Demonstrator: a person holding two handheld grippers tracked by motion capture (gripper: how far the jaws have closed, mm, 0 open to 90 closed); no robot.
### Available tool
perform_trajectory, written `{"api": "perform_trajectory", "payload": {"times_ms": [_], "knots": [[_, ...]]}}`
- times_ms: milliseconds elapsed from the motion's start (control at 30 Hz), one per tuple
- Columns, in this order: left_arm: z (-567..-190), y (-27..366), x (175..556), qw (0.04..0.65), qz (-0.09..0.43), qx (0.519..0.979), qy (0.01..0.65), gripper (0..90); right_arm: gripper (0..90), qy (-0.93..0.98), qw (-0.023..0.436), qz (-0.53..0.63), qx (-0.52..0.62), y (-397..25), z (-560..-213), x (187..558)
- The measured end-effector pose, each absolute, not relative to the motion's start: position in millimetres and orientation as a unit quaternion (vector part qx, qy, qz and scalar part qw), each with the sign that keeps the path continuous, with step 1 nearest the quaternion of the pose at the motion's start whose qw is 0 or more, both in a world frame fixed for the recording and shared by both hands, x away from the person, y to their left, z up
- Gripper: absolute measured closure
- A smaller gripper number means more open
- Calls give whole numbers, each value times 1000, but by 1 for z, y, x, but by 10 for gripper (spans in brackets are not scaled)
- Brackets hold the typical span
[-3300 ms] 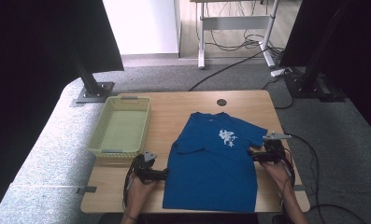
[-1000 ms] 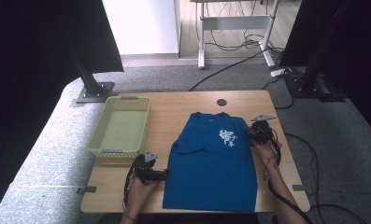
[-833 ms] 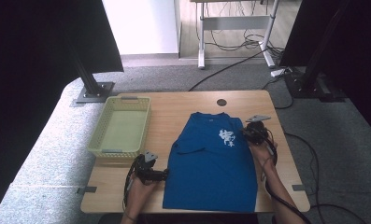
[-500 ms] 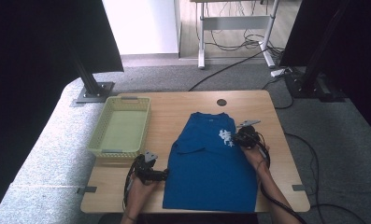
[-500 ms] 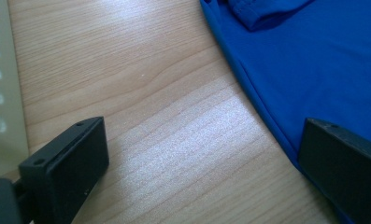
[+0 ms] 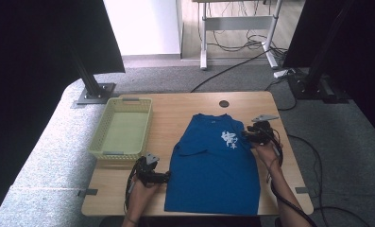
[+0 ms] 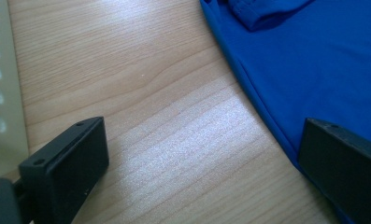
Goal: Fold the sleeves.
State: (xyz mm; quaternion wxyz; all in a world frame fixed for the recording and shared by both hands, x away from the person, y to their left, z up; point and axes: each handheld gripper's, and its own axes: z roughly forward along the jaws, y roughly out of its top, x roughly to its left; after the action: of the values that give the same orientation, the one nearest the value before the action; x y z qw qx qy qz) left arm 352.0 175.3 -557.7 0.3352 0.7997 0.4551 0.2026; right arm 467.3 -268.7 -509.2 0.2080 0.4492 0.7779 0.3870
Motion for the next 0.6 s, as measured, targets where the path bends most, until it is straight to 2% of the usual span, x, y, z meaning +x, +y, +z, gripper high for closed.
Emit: {"api": "perform_trajectory", "payload": {"times_ms": [367,433,533,600], "knots": [[-558,175,352,335,203,800,455,19,515,776,200,335,496,-290,-539,481],[-558,175,352,335,203,799,455,19,556,781,192,321,500,-291,-546,482],[-558,175,352,335,203,799,455,19,747,773,176,342,504,-294,-548,478],[-558,175,352,335,203,799,455,18,836,775,165,347,502,-293,-548,476]]}}
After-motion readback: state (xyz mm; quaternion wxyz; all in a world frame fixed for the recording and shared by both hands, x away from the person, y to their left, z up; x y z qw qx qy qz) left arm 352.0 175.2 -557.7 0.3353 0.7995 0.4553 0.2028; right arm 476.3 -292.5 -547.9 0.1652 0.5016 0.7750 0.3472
